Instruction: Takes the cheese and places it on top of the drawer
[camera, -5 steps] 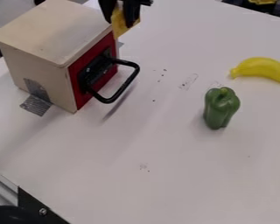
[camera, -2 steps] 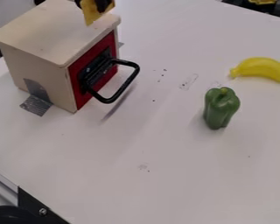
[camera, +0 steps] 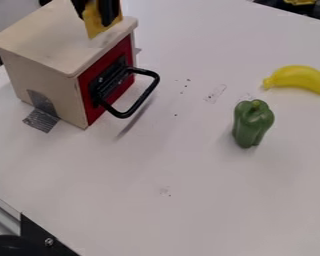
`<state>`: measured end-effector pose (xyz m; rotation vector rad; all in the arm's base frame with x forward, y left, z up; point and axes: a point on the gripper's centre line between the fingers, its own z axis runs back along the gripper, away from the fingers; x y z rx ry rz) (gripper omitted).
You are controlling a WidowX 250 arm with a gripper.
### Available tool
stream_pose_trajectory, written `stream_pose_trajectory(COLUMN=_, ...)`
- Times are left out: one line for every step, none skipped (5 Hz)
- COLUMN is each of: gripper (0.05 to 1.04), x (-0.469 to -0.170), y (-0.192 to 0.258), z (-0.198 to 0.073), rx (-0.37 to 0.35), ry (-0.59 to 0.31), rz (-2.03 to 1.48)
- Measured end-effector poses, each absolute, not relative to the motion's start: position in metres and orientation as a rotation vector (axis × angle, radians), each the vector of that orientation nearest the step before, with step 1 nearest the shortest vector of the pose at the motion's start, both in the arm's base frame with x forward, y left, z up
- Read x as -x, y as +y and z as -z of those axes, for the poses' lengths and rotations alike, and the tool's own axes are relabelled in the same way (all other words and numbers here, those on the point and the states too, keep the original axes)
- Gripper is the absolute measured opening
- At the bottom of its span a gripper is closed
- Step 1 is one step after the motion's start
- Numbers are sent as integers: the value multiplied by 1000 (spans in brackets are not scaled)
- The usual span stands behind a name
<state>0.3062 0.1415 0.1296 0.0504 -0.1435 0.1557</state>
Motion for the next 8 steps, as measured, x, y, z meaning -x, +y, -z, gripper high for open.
stream_pose_trajectory(gripper=487, x=-305, y=146, z=-122, rx=-67, ry=-102, rz=-167)
stream_pose_trajectory(gripper=558, x=-305, y=150, z=-118, rx=-64, ry=-83, rz=-183)
stream_pose_trajectory(gripper=841, x=-305, y=151, z=-118, rx=-48, ry=-90, rz=-202)
stream_pose_trajectory(gripper=1007, x=-305, y=147, z=-130, rx=-36, ry=-133, rz=-202)
stream_pose_trajectory(gripper=1000, x=-306, y=141, z=-150, rx=-45, ry=-195, rz=-175)
stream_pose_trajectory(gripper=1000, x=-309, y=133, z=-157, rx=-47, ry=-194, rz=-134)
stream_pose_trajectory(gripper=1000, x=-314, y=123, z=-163, rx=-43, ry=-195, rz=-104)
stream_pose_trajectory(gripper=1000, x=-322, y=105, z=-173, rx=-44, ry=-193, rz=-75)
